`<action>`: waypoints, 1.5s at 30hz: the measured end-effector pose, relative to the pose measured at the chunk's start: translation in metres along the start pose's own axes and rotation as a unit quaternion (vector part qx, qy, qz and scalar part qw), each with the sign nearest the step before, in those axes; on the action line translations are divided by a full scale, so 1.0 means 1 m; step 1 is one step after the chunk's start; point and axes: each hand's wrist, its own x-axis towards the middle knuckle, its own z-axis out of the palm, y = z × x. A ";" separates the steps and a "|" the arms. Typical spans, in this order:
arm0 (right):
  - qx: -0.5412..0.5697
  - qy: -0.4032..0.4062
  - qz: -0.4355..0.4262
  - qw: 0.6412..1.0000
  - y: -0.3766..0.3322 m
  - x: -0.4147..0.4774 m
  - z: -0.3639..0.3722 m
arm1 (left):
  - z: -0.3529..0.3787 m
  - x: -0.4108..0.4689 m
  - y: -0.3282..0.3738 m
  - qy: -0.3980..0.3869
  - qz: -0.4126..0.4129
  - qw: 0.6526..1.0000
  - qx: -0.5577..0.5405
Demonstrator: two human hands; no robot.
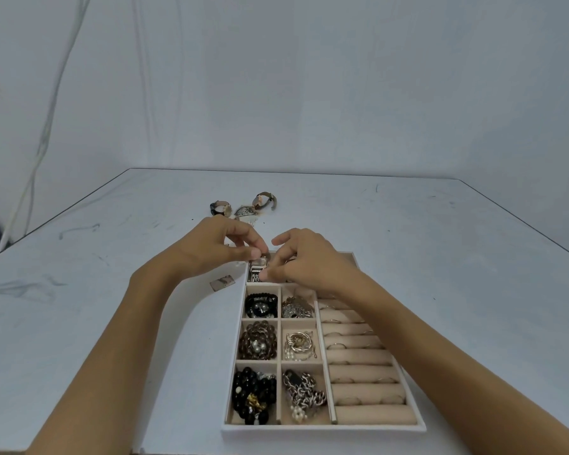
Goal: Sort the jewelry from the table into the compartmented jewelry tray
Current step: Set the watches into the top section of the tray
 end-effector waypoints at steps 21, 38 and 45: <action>0.024 -0.023 -0.038 0.999 0.003 0.000 -0.005 | 0.000 0.001 -0.001 -0.006 -0.003 1.000 0.005; -0.178 0.028 -0.070 0.981 0.000 -0.007 -0.027 | 0.005 -0.001 0.008 -0.018 -0.006 1.000 0.020; -0.195 0.014 -0.071 0.978 0.002 -0.006 -0.028 | 0.003 -0.002 0.010 -0.023 -0.012 0.999 0.024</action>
